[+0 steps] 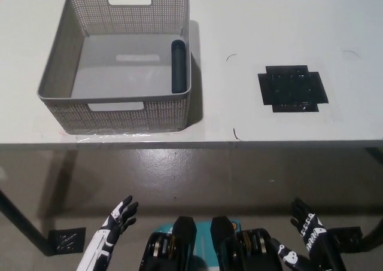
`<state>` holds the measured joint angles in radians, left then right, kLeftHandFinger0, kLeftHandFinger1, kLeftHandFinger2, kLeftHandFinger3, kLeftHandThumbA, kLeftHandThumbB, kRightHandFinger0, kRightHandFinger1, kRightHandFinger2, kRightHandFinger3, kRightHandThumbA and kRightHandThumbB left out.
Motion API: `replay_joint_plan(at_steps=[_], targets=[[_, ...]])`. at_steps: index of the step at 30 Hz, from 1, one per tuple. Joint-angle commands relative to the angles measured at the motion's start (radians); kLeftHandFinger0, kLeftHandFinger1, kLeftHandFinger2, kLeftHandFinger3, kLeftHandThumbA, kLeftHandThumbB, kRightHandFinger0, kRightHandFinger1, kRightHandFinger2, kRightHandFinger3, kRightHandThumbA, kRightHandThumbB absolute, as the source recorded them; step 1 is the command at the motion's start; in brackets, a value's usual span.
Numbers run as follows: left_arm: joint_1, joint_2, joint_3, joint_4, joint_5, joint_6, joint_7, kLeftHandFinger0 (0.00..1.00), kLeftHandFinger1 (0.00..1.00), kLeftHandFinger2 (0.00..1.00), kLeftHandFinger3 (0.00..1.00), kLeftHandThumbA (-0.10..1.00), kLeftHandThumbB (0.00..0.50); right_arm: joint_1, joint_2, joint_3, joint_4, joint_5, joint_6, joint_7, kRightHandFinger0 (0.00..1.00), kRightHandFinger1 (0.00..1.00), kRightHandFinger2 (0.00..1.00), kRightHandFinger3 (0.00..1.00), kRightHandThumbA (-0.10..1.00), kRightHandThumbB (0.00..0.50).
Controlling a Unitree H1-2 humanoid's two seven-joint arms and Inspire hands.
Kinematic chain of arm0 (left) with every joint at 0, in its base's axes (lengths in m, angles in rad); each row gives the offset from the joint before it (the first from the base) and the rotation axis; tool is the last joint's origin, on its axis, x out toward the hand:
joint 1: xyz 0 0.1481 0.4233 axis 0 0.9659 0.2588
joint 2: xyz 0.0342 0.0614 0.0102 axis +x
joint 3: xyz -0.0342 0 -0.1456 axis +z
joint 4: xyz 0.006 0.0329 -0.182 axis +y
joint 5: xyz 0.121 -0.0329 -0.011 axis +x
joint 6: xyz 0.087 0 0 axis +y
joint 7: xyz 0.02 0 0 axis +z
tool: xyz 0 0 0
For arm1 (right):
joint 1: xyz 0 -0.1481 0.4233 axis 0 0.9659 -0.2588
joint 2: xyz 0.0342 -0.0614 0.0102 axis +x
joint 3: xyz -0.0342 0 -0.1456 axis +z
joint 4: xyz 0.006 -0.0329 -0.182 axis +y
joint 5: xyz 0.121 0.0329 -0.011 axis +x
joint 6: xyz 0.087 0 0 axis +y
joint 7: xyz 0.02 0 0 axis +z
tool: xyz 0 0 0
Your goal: Use the right hand to pick up a electric screw driver and put it into a container on the left side
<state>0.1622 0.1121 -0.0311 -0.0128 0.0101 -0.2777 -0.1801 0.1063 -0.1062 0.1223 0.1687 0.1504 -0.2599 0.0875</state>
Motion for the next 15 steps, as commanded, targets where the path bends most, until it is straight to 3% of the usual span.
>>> replay_joint_plan(at_steps=[1,8,15], targets=[[-0.014,0.003,0.012,-0.007,-0.005,-0.042,0.022,1.00,1.00,1.00,1.00,1.00,0.110,-0.028,0.004,-0.016,0.006,0.024,-0.050,0.043,1.00,1.00,1.00,1.00,0.84,0.228],[-0.015,0.002,0.015,-0.003,-0.005,-0.035,0.027,1.00,1.00,1.00,1.00,1.00,0.142,-0.031,0.007,-0.027,0.010,0.018,-0.037,0.048,1.00,1.00,1.00,1.00,0.85,0.238],[-0.021,0.000,0.015,0.000,0.003,-0.026,0.034,1.00,1.00,1.00,1.00,1.00,0.126,-0.038,0.009,-0.038,0.013,0.029,-0.021,0.058,1.00,1.00,1.00,1.00,0.84,0.246]])
